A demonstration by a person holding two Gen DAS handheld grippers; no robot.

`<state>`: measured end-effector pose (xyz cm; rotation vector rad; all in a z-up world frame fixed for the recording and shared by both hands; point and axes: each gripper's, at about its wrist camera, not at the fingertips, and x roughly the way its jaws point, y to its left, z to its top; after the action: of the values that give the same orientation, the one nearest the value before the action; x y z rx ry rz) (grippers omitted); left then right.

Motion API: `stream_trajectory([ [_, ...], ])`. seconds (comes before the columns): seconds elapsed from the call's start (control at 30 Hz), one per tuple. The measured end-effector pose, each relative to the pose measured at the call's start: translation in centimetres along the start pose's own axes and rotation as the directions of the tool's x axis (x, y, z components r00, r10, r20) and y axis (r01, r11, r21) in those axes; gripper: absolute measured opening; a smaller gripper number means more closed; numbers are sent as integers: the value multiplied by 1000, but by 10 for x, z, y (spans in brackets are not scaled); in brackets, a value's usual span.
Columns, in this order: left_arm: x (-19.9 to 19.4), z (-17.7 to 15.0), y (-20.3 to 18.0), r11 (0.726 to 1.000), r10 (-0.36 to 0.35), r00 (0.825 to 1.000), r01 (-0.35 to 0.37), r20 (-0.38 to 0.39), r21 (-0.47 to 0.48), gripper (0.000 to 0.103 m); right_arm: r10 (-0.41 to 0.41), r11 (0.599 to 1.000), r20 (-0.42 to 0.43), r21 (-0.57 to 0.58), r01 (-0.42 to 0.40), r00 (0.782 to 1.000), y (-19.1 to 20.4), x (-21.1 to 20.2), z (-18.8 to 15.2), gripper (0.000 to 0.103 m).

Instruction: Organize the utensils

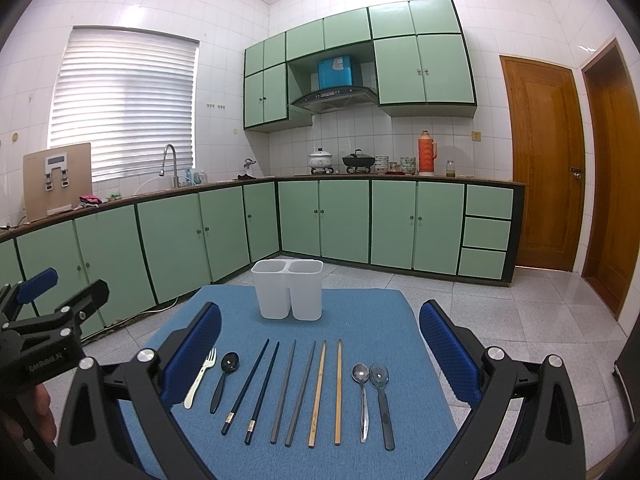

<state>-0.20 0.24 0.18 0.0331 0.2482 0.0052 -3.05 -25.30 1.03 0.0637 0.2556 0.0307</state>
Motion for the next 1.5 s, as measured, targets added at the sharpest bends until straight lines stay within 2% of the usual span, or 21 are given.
stream_trajectory([
  [0.77,1,0,4,1000,2,1000,-2,-7,1,98,-1,1000,-3,-6,1,1000,0,2,-2,97],
  [0.9,12,-3,10,1000,8,999,-8,-33,1,98,-13,1000,-17,-15,13,1000,-4,12,-7,97],
  [0.97,26,-7,16,1000,14,997,-15,-81,-11,98,-29,999,-32,-16,29,999,-8,19,-9,97],
  [1.17,73,-23,34,997,54,968,-65,-245,-35,98,-81,997,-103,-24,79,991,-29,51,-16,95],
  [1.37,126,-44,41,998,50,931,-63,-361,-23,98,-97,995,-184,-18,95,978,-51,99,-27,92],
  [1.5,173,-57,41,998,38,895,-56,-444,-27,98,-89,996,-273,-8,90,958,-63,139,-41,85],
])
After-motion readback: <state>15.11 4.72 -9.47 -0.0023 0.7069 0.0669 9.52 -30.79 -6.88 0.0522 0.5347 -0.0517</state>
